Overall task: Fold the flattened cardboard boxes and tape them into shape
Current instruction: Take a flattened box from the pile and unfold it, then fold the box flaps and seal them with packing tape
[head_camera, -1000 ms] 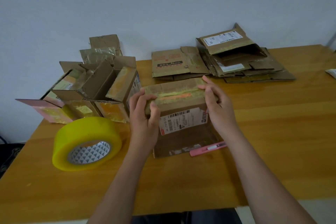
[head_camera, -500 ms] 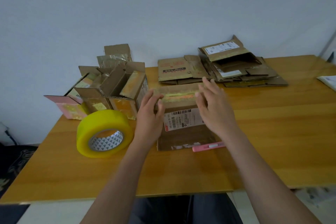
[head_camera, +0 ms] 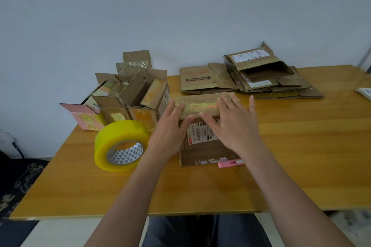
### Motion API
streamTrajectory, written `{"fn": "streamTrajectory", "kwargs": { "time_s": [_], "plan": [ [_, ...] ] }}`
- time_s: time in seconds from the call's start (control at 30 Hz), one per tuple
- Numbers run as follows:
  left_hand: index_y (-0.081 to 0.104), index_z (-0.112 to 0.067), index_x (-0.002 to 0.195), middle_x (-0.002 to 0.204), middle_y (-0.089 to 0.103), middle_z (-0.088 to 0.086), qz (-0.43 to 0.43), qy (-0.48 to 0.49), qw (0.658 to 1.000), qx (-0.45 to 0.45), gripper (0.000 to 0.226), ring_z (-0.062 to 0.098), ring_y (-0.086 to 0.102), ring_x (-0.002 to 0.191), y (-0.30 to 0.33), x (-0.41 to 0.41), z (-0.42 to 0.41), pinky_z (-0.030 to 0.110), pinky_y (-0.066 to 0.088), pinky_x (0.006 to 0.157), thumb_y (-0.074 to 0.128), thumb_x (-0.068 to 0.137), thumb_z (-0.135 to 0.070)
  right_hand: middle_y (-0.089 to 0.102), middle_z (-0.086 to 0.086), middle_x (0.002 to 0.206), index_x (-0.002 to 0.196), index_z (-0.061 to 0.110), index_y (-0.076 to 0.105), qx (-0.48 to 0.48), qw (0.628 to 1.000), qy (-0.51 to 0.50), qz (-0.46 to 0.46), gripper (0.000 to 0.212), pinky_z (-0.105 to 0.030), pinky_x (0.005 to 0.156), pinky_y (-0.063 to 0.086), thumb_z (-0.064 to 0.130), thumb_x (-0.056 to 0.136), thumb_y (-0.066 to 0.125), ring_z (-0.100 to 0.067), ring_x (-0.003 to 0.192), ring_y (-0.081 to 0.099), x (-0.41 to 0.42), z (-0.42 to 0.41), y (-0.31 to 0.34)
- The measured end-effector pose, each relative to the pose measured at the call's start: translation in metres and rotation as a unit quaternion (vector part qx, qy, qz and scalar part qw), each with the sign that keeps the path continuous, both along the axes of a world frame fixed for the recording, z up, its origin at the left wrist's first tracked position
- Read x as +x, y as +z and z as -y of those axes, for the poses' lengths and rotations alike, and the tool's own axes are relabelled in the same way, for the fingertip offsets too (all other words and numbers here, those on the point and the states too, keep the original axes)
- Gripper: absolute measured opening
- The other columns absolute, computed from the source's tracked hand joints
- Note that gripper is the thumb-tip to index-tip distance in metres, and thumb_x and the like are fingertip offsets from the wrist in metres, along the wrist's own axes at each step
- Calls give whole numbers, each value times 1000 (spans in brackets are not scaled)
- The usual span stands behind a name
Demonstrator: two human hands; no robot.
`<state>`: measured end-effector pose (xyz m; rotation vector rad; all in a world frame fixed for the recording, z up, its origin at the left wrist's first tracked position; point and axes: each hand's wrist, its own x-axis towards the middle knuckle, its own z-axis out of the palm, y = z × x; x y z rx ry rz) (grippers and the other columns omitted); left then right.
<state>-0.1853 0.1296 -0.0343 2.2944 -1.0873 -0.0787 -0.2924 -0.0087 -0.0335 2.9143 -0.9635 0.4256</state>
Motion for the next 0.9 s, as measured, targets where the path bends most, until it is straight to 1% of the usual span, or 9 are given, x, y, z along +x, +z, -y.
{"fn": "streamTrajectory", "kwargs": {
  "time_s": [0.1, 0.23, 0.3, 0.37, 0.5, 0.63, 0.7, 0.77, 0.9],
  "plan": [
    [13, -36, 156, 165, 7, -1, 22, -9, 1000, -13, 67, 24, 22, 148, 13, -3, -13, 40, 37, 110, 33, 95, -56, 32, -1, 158, 152, 20, 28, -17, 999, 29, 34, 99, -60, 119, 4, 82, 83, -7, -20, 148, 22, 6, -12, -3],
    [42, -20, 147, 155, 36, 0, 123, 21, 985, -121, 49, 17, 36, 141, 28, -4, -50, 20, 31, 102, 52, 100, -31, 42, 3, 152, 143, 24, 42, -8, 998, 35, 45, 99, -58, 119, 4, 85, 80, -4, -16, 144, 31, 11, -22, -6],
    [49, -14, 141, 150, 43, 6, 167, 78, 968, -171, 47, 21, 40, 139, 24, 2, -74, 23, 34, 102, 59, 96, -25, 40, 1, 153, 145, 22, 41, -17, 999, 27, 39, 102, -58, 120, 5, 87, 79, -2, -17, 145, 30, 14, -24, -5],
    [46, -12, 142, 149, 41, 9, 160, 149, 956, -197, 56, 25, 37, 140, 16, 9, -96, 31, 35, 105, 63, 92, -31, 37, -3, 155, 147, 17, 37, -23, 999, 30, 35, 105, -58, 119, 7, 89, 80, 2, -19, 146, 29, 17, -27, -1],
    [33, -13, 148, 151, 34, 10, 58, 240, 946, -209, 86, 24, 32, 139, 1, 15, -122, 28, 29, 102, 68, 78, -48, 38, -6, 154, 147, 15, 36, -24, 995, 70, 73, 92, -58, 119, 9, 79, 84, 18, -22, 144, 31, 28, -43, 4],
    [27, -16, 152, 151, 37, 7, -90, 294, 924, -229, 96, 25, 37, 136, -27, 28, -134, 35, 37, 101, 79, 74, -38, 43, -7, 150, 144, 16, 41, -26, 990, 99, 101, 76, -57, 119, 9, 69, 89, 33, -25, 141, 37, 39, -59, -5],
    [38, -16, 146, 140, 51, 8, -177, 313, 901, -244, 81, 27, 50, 127, -43, 35, -138, 34, 48, 91, 79, 78, -31, 50, -5, 145, 140, 18, 46, -26, 986, 101, 128, 67, -55, 120, 11, 63, 91, 39, -23, 136, 44, 42, -59, -11],
    [53, -15, 130, 118, 64, 7, -252, 311, 874, -275, 53, 28, 61, 111, -56, 34, -137, 27, 49, 74, 75, 83, -28, 56, -2, 138, 134, 19, 53, -16, 980, 111, 166, 56, -51, 119, 16, 56, 93, 45, -21, 130, 49, 43, -57, -17],
    [56, -17, 126, 112, 66, 5, -272, 316, 830, -371, 33, 22, 62, 104, -67, 24, -122, 24, 49, 72, 63, 95, -21, 59, -1, 132, 128, 18, 57, -4, 970, 119, 210, 45, -45, 117, 19, 46, 93, 53, -22, 124, 51, 42, -59, -29]
  ]
}}
